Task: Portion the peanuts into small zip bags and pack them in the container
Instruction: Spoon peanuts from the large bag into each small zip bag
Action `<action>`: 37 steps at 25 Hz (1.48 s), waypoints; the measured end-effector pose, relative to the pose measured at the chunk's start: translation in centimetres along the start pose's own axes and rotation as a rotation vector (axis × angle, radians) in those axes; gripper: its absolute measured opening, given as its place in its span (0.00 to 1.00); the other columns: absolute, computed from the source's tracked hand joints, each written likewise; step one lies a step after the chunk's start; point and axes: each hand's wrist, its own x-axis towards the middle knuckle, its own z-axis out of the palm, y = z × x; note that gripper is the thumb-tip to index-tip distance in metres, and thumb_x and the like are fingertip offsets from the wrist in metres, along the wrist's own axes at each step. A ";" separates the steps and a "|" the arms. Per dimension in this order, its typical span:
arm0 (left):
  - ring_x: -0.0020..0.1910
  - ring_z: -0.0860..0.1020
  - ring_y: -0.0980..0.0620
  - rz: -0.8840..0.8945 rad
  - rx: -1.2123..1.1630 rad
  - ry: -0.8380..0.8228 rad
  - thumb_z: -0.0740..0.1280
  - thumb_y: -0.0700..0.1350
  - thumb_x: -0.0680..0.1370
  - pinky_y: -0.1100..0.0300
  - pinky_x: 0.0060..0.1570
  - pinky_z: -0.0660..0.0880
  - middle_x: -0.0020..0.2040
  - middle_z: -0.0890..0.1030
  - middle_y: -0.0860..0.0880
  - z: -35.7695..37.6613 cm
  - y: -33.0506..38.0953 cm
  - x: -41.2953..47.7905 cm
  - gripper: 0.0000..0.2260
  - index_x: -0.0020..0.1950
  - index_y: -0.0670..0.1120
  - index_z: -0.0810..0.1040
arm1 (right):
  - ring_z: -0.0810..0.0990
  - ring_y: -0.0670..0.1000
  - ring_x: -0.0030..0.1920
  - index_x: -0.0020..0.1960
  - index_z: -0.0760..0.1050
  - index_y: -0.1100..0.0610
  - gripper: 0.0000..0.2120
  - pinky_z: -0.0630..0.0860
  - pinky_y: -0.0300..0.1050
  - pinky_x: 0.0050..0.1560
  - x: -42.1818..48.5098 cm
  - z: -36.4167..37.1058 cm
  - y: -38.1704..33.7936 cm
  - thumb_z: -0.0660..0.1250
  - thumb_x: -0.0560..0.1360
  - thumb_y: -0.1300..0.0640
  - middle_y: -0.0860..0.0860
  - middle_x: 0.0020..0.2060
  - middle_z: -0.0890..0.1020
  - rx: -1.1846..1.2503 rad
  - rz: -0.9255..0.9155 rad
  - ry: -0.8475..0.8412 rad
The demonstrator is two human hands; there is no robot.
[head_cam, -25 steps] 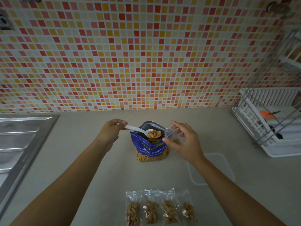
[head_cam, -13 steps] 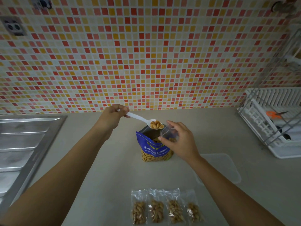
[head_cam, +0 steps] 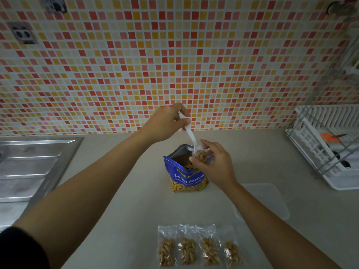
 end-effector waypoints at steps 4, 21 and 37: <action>0.46 0.76 0.55 0.130 0.121 0.045 0.63 0.49 0.78 0.58 0.48 0.74 0.45 0.81 0.50 -2.1 0.3 0.3 0.07 0.48 0.48 0.78 | 0.76 0.43 0.45 0.61 0.74 0.52 0.27 0.73 0.34 0.42 0.3 -0.1 0.0 0.75 0.65 0.47 0.44 0.47 0.76 0.013 -0.016 0.028; 0.56 0.73 0.50 -0.164 0.239 -0.012 0.67 0.52 0.76 0.59 0.52 0.72 0.59 0.74 0.48 5.9 -7.1 -2.2 0.15 0.60 0.47 0.75 | 0.80 0.44 0.47 0.58 0.72 0.51 0.24 0.79 0.38 0.45 1.1 -3.0 -2.0 0.76 0.65 0.49 0.46 0.50 0.79 0.360 0.259 0.119; 0.37 0.77 0.62 -0.044 -0.170 0.163 0.69 0.45 0.75 0.77 0.39 0.70 0.41 0.84 0.51 6.4 -3.0 -5.8 0.05 0.47 0.45 0.83 | 0.80 0.41 0.47 0.55 0.71 0.46 0.18 0.77 0.31 0.40 3.0 -2.0 -6.1 0.73 0.68 0.48 0.43 0.50 0.78 0.515 0.260 0.063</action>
